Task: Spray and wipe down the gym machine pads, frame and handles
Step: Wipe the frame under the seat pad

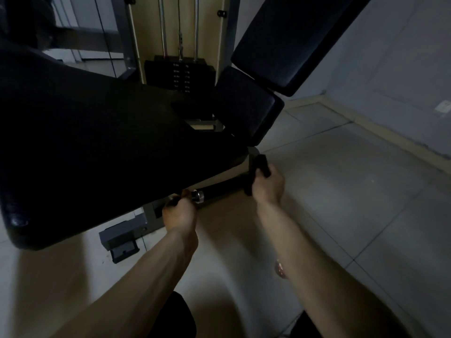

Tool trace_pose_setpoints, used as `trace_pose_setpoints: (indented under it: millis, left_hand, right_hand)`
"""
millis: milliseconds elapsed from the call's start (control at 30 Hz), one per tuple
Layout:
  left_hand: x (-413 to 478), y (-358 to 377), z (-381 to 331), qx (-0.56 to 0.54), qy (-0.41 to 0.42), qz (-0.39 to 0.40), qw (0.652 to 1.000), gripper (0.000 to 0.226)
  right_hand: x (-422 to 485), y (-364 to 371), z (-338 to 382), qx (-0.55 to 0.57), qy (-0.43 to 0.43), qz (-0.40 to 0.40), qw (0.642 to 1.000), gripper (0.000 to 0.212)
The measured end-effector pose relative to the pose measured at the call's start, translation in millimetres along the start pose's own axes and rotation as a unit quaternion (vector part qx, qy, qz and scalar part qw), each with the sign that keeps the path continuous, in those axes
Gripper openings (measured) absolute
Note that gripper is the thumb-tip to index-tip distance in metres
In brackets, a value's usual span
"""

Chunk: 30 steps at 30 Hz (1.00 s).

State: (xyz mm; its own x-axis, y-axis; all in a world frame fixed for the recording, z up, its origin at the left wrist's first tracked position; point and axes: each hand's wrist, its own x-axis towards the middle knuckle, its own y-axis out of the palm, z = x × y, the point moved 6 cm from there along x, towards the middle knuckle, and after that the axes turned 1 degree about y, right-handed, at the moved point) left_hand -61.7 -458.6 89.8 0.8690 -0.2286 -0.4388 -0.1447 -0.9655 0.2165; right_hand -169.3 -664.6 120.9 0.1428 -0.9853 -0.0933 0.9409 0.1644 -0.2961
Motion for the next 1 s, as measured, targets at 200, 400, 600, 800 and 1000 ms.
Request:
trace_pose_setpoints:
  millis: [200,400,600,800,1000]
  left_hand:
    - [3,-3,8,-0.008,0.045,0.013,0.999,0.011]
    - [15,11,18,0.021,0.056,0.0,0.998,0.031]
    - [15,12,21,0.044,0.099,0.007,0.994,0.031]
    - [15,13,21,0.045,0.109,0.017,0.993,0.026]
    - [16,13,21,0.047,0.101,0.018,0.994,0.024]
  right_hand:
    - [-59,50,6,-0.162,-0.17,0.22,0.947,0.032]
    - [15,7,32,-0.234,-0.215,0.136,0.938,0.033]
    - [40,19,47,-0.434,-0.26,0.204,0.838,0.033]
    - [-12,58,57,-0.46,-0.376,0.287,0.751,0.029]
    - [-47,52,58,-0.376,-0.418,0.221,0.797,0.03]
